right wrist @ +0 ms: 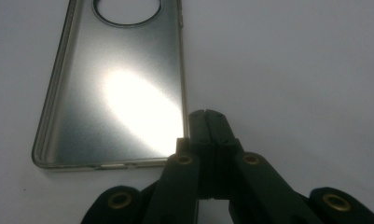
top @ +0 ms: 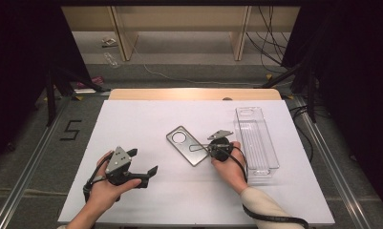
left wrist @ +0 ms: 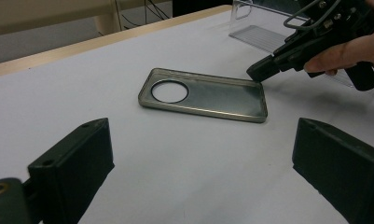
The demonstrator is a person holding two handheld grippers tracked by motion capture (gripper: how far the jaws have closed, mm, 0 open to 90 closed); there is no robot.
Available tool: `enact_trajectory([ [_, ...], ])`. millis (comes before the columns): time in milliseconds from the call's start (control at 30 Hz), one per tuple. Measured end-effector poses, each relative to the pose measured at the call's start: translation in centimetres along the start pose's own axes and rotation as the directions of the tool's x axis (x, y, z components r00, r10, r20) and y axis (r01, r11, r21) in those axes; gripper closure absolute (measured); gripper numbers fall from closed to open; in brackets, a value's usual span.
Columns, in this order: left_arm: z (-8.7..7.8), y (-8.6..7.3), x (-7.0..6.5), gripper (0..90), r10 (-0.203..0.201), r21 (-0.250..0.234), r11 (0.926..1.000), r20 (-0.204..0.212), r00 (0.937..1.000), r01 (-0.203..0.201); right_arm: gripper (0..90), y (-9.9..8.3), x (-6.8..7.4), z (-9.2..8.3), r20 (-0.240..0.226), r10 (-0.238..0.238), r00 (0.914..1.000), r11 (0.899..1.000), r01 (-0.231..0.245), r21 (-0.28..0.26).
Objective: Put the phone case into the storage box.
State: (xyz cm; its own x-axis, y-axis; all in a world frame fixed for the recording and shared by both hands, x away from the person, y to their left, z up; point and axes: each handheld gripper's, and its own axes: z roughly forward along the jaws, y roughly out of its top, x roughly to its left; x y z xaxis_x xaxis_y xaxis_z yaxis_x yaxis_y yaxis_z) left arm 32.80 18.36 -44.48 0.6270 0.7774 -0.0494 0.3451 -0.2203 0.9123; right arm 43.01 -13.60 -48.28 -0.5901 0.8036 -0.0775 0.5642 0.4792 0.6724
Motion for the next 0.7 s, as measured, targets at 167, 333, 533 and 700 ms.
enact_trajectory([
  [167, 0.0, 0.0, 0.0, 4.7, 0.0, 0.001, 1.0, 0.0, 1.0, 0.0, 90.0, 0.0, 0.6, 0.0, -0.024, -0.002, 0.9997, 1.0, 0.003, 0.01],
  [333, 0.0, 0.0, 0.0, 4.8, -0.001, 0.002, 1.0, -0.002, 1.0, 0.001, 90.0, -0.1, 1.5, 0.1, -0.046, -0.021, 0.9987, 1.0, 0.021, 0.019],
  [533, 0.0, 0.0, 0.0, 5.0, 0.003, 0.003, 1.0, -0.002, 1.0, -0.003, 90.0, 0.0, 2.7, 0.0, -0.069, -0.047, 0.9965, 0.999, 0.049, 0.023],
  [700, 0.0, 0.0, 0.0, 5.3, 0.001, 0.001, 1.0, -0.004, 1.0, -0.001, 90.0, 0.0, 3.4, -0.1, -0.085, -0.059, 0.9946, 0.998, 0.061, 0.019],
])
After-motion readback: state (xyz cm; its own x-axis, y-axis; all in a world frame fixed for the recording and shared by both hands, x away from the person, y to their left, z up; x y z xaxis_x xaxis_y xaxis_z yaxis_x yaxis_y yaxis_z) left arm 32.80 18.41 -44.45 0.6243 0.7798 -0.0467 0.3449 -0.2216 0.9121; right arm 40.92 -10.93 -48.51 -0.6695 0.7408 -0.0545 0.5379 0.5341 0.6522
